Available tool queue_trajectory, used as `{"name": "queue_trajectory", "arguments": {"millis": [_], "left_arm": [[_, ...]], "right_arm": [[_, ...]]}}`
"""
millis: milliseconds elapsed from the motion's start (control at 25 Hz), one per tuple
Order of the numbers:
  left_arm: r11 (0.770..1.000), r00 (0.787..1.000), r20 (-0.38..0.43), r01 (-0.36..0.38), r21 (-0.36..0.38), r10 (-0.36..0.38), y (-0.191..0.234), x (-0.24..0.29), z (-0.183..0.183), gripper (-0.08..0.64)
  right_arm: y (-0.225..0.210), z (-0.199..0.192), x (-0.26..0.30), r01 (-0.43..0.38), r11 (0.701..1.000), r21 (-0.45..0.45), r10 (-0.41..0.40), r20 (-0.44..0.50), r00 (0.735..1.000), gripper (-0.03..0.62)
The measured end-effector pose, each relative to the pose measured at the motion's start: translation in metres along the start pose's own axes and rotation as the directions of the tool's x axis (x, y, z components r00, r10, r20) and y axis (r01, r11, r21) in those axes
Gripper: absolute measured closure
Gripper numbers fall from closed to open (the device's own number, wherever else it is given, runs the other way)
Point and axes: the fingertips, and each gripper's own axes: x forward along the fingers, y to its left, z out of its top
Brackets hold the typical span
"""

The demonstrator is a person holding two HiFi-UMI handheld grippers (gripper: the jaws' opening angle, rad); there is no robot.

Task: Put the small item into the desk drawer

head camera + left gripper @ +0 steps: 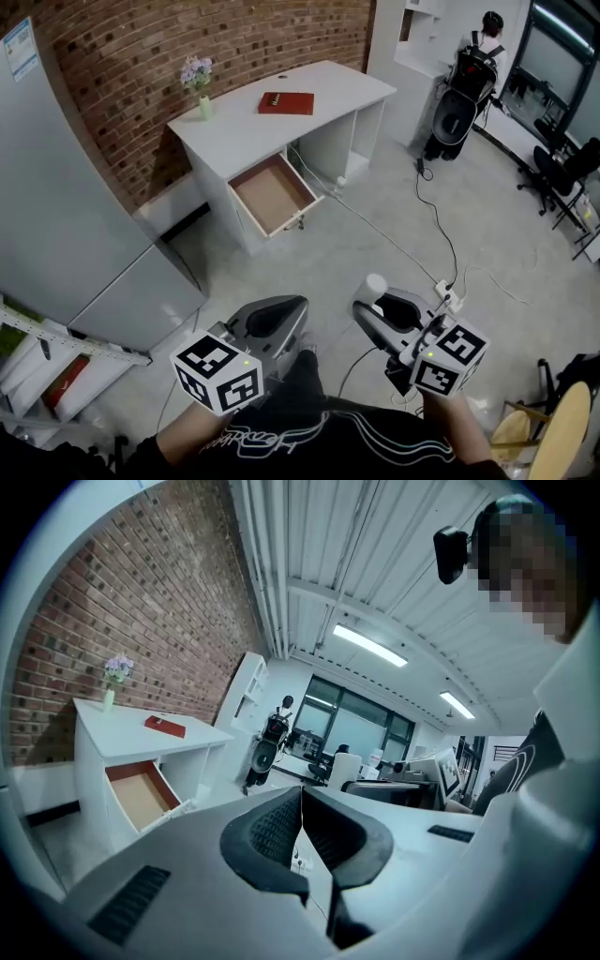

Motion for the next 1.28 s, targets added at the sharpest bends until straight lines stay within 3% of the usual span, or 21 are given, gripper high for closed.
{"name": "queue_trajectory", "arguments": {"millis": [240, 400, 680, 920, 1280], "left_arm": [[0.999, 0.998, -0.050, -0.039, -0.014, 0.039, 0.105, 0.076, 0.037, 0.538], [0.996, 0.995, -0.077, -0.068, -0.065, 0.063, 0.179, 0.123, 0.056, 0.538], [0.981, 0.985, -0.115, -0.146, -0.130, 0.131, 0.294, 0.184, 0.068, 0.538], [0.968, 0.975, -0.122, -0.201, -0.150, 0.184, 0.347, 0.214, 0.067, 0.538], [0.944, 0.956, -0.146, -0.277, -0.177, 0.253, 0.392, 0.226, 0.061, 0.538]], "right_arm": [[-0.096, 0.031, 0.089, -0.010, 0.999, 0.047, 0.012, -0.043, 0.999, 0.457], [-0.154, 0.046, 0.152, -0.016, 0.998, 0.067, 0.023, -0.117, 0.993, 0.457], [-0.229, 0.053, 0.246, -0.052, 0.995, 0.081, 0.066, -0.181, 0.981, 0.457], [-0.267, 0.050, 0.294, -0.078, 0.988, 0.132, 0.101, -0.180, 0.979, 0.457], [-0.308, 0.036, 0.335, -0.090, 0.992, 0.090, 0.111, -0.264, 0.958, 0.457]]}}
